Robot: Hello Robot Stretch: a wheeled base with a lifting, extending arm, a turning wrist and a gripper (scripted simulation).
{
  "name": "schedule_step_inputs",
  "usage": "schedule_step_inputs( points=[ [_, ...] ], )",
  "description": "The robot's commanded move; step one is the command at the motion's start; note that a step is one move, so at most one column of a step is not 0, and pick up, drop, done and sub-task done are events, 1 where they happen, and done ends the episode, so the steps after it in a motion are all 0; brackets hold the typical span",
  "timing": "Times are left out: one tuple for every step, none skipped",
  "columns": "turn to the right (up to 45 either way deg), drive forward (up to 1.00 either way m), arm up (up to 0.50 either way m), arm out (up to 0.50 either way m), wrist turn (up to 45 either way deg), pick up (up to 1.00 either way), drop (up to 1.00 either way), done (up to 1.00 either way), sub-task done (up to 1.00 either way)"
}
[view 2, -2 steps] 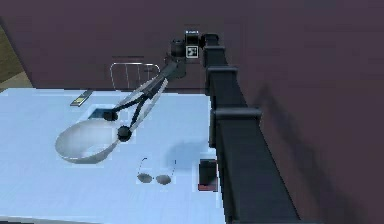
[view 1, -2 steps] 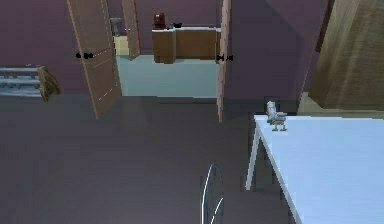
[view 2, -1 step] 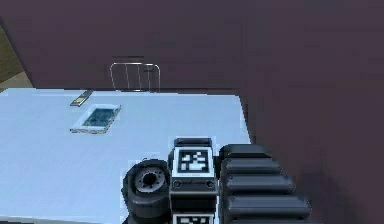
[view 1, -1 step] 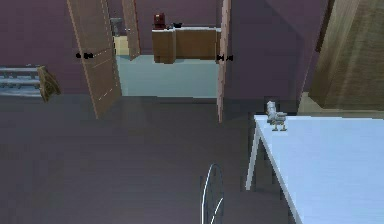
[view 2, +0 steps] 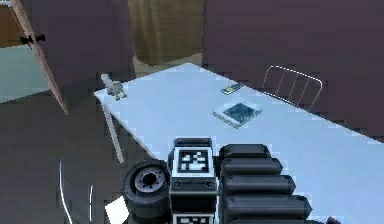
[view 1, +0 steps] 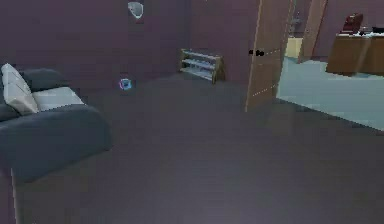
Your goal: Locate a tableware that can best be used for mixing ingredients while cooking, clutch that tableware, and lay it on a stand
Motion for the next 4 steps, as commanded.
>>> schedule_step_inputs(
  points=[
    [-21.0, 0.00, 0.00, 0.00, 0.0, 0.00, 0.00, 0.00, 0.00],
    [0.0, 0.15, 0.00, 0.00, 0.0, 0.00, 0.00, 0.00, 0.00],
    [-6.0, 0.00, 0.00, 0.00, 0.0, 0.00, 0.00, 0.00, 0.00],
    [0.0, 0.45, 0.00, 0.00, 0.0, 0.00, 0.00, 0.00, 0.00]
  ],
)
